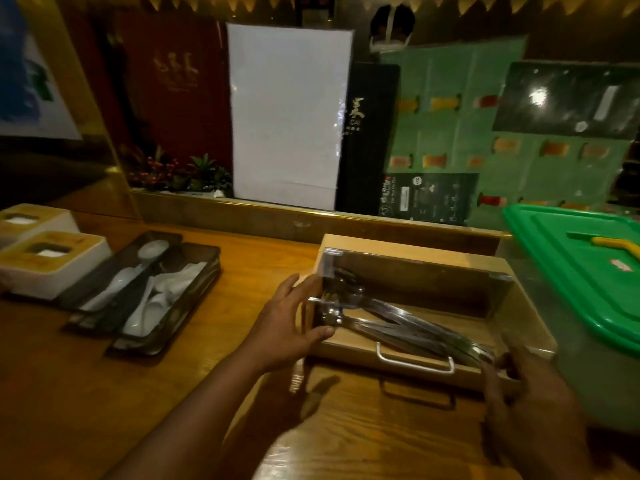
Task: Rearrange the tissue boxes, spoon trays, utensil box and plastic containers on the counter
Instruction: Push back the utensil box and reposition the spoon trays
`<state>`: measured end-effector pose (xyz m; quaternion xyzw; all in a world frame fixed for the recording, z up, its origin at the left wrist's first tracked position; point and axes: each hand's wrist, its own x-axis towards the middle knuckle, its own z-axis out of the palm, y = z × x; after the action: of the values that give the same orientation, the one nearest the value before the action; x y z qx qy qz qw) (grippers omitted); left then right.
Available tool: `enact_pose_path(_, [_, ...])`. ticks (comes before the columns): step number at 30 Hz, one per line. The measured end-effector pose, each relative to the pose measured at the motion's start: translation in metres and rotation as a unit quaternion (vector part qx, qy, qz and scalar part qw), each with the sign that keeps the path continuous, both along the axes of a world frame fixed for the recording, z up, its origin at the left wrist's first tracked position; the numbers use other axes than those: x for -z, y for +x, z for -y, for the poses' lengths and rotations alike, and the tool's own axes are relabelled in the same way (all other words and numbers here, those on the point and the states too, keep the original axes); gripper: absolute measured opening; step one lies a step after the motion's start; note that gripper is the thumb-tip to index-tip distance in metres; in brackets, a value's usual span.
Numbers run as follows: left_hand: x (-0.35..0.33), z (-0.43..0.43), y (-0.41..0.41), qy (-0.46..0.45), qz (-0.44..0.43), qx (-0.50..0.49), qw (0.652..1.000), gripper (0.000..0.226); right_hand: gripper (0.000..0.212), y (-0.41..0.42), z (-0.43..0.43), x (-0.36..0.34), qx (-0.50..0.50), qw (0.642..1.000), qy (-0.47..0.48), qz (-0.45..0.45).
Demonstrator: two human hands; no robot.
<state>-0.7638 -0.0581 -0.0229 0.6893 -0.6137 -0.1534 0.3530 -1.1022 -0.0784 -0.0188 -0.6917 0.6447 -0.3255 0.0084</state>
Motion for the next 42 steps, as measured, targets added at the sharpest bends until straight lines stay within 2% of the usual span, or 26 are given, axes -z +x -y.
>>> enact_pose_path(3, [0.006,-0.017,0.033,0.006,0.0,-0.013,1.0,0.094,0.049,0.054,-0.02,0.011,-0.09,0.994,-0.051,0.042])
enact_pose_path(5, [0.006,-0.026,0.061,0.006,0.006,-0.03,1.0,0.09,0.048,0.094,-0.036,0.021,-0.142,0.989,-0.025,0.039])
enact_pose_path(8, [0.003,-0.038,0.111,-0.003,0.044,-0.053,0.998,0.077,0.062,0.155,-0.056,0.027,-0.229,0.972,0.041,0.034])
enact_pose_path(10, [0.001,-0.046,0.148,-0.002,0.063,-0.066,0.996,0.068,0.058,0.204,-0.064,0.032,-0.27,0.96,0.062,0.033])
enact_pose_path(12, [0.0,-0.054,0.187,0.01,0.067,-0.074,0.995,0.061,0.062,0.258,-0.068,0.038,-0.298,0.951,0.08,0.033])
enact_pose_path(16, [0.002,-0.061,0.263,0.001,0.096,-0.085,0.992,0.053,0.084,0.374,-0.077,0.041,-0.341,0.929,0.141,0.014])
enact_pose_path(20, [0.005,-0.063,0.303,-0.004,0.116,-0.087,0.989,0.053,0.098,0.452,-0.082,0.048,-0.34,0.927,0.153,-0.032])
enact_pose_path(26, [0.015,-0.061,0.317,0.015,0.112,-0.041,0.993,0.058,0.081,0.458,-0.083,0.054,-0.278,0.946,0.107,-0.127])
enact_pose_path(31, [0.024,-0.05,0.296,-0.018,0.114,-0.016,0.993,0.068,0.072,0.423,-0.085,0.053,-0.243,0.954,0.11,-0.136])
enact_pose_path(34, [0.032,-0.036,0.276,-0.029,0.072,-0.016,0.997,0.078,0.072,0.394,-0.087,0.05,-0.219,0.96,0.115,-0.133])
enact_pose_path(38, [0.04,-0.018,0.244,0.021,-0.011,-0.022,0.999,0.098,0.07,0.357,-0.089,0.053,-0.173,0.971,0.11,-0.127])
enact_pose_path(42, [0.041,-0.006,0.209,0.03,-0.056,-0.008,0.998,0.105,0.067,0.332,-0.093,0.054,-0.123,0.978,0.101,-0.132])
